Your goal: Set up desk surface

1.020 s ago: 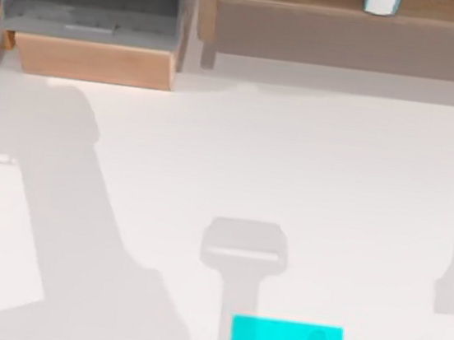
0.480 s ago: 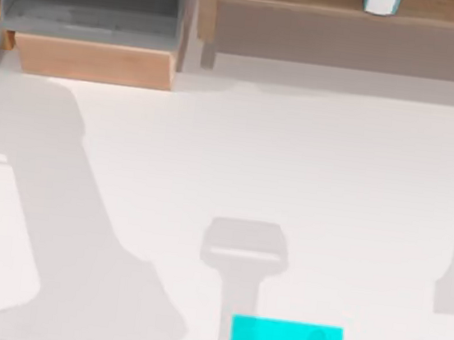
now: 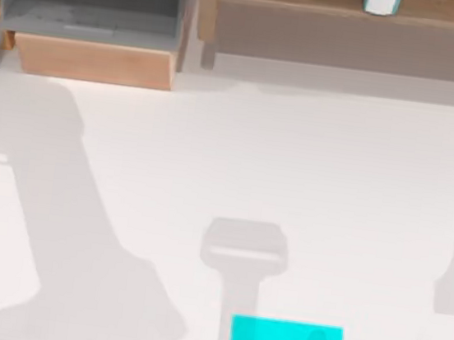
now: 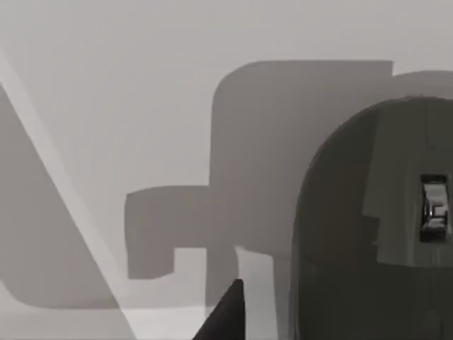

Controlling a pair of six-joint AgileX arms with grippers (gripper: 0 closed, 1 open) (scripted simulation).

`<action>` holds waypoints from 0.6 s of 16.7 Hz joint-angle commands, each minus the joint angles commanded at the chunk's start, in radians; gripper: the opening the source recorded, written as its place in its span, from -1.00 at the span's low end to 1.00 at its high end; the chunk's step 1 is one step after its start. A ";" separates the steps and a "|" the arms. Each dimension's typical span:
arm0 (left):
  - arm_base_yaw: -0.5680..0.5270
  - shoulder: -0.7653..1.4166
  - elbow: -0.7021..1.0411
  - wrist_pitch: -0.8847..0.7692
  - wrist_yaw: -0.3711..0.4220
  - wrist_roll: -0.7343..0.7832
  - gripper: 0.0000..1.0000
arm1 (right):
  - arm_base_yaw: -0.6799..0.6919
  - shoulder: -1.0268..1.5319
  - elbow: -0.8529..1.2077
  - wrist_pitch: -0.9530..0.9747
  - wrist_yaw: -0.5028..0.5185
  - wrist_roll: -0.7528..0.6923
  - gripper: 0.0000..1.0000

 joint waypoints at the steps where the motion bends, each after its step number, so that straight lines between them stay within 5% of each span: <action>1: 0.000 0.000 0.000 0.000 0.000 0.000 -0.21 | 0.000 0.000 0.000 0.000 0.000 0.000 1.00; 6: 0.000 0.000 0.000 0.000 0.000 0.000 -0.96 | 0.000 0.000 0.000 0.000 0.000 0.000 1.00; 10: 0.000 0.000 0.000 0.000 0.000 0.000 -1.00 | 0.000 0.000 0.000 0.000 0.000 0.000 1.00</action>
